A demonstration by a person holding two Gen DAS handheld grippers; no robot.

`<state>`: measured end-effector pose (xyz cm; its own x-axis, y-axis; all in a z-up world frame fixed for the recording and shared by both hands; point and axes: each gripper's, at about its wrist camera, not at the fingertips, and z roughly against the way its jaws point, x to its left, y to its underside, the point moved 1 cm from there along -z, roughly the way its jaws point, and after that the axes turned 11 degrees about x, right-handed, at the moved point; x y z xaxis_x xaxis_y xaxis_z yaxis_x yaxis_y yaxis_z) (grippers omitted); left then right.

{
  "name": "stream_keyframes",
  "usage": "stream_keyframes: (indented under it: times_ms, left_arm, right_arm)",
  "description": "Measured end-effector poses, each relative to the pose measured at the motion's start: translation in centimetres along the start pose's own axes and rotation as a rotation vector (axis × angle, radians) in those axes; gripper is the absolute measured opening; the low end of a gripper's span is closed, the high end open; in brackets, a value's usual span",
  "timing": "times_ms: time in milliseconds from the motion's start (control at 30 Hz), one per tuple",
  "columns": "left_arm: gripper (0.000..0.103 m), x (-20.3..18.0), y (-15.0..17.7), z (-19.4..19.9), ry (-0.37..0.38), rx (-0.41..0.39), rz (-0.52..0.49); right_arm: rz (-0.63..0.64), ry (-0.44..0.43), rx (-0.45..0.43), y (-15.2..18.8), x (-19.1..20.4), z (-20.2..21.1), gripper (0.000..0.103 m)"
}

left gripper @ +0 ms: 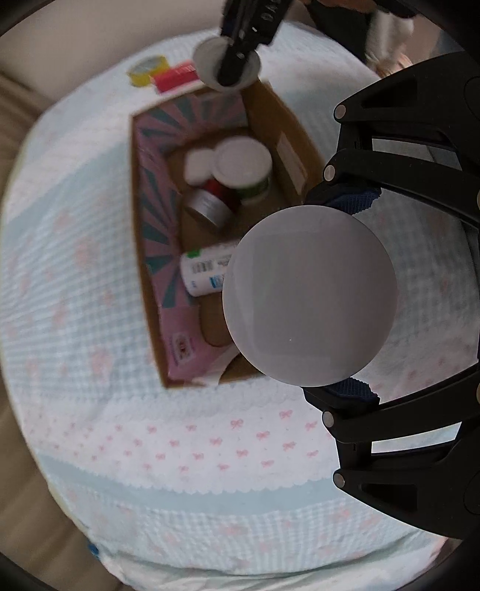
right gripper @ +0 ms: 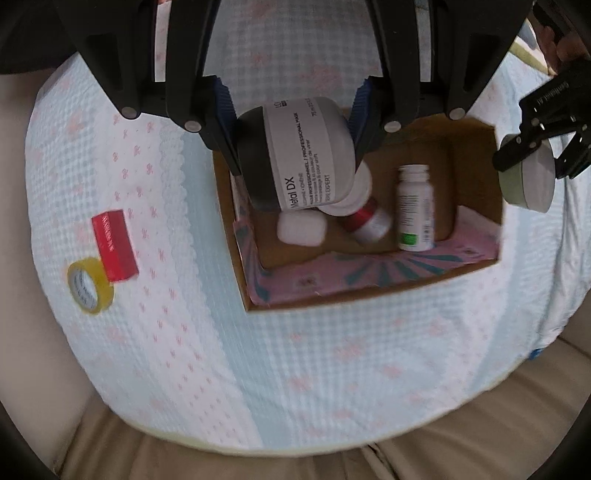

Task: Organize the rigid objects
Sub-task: 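Carry both jars over the cardboard box and release them inside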

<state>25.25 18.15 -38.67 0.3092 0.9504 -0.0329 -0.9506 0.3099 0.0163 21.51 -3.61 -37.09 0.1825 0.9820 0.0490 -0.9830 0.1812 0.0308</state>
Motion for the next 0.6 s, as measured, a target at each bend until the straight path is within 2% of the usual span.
stream_keyframes:
  times_ms: [267,467,600]
  left_arm:
    - [0.068,-0.7,-2.0,-4.4,-0.029,0.11,-0.046]
    - [0.068,-0.9,-2.2,-4.9,-0.036,0.127,-0.045]
    - [0.068,-1.5,-2.0,-5.2,-0.049,0.147,-0.059]
  right_arm:
    - [-0.053,0.036,0.079,-1.1,-0.6,-4.0,0.048]
    - [-0.065,0.049,0.117,-1.6,-0.9,-5.0,0.048]
    - [-0.071,0.024,0.137,-1.8,-0.9,-5.5,0.049]
